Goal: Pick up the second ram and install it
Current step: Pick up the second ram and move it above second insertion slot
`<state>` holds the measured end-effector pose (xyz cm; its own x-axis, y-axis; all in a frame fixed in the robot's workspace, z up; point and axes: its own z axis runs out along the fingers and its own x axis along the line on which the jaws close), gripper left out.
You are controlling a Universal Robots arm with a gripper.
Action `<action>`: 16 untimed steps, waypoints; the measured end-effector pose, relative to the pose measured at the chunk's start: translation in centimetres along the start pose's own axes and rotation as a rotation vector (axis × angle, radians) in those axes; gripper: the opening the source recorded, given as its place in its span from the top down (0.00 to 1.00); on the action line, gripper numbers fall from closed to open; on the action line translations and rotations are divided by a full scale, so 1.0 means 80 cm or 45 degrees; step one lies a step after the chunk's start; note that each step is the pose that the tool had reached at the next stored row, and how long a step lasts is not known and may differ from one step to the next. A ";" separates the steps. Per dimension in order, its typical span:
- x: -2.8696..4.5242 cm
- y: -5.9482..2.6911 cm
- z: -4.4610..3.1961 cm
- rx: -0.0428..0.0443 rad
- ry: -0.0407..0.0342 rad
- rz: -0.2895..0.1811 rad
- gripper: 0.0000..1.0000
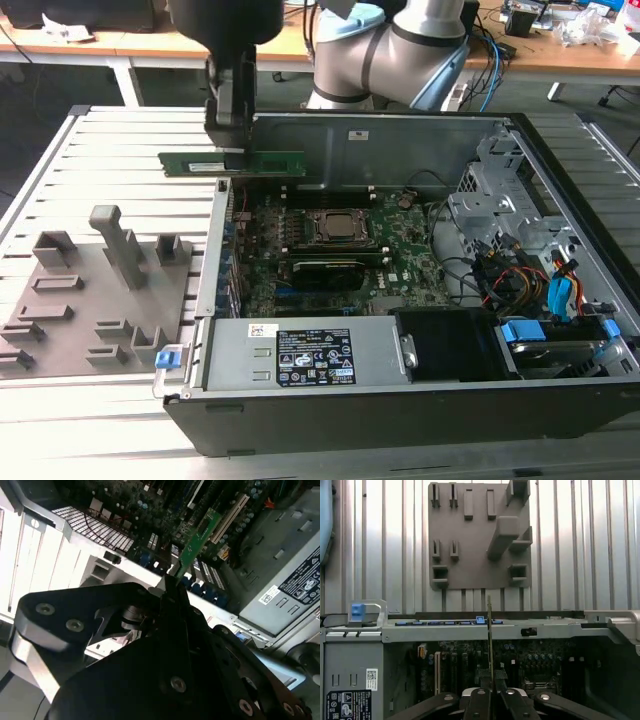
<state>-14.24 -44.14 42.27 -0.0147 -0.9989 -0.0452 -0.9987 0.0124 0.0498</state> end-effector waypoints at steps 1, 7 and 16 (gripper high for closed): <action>-0.0001 -0.010 -0.0004 0.000 -0.0001 0.000 0.86; -0.0007 -0.044 -0.0022 -0.001 0.0000 0.000 0.86; -0.0014 -0.091 -0.0045 -0.003 0.0000 0.000 0.86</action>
<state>-6.91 -44.13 42.27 -0.0149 -0.9989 -0.0451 -0.9985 0.0125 0.0524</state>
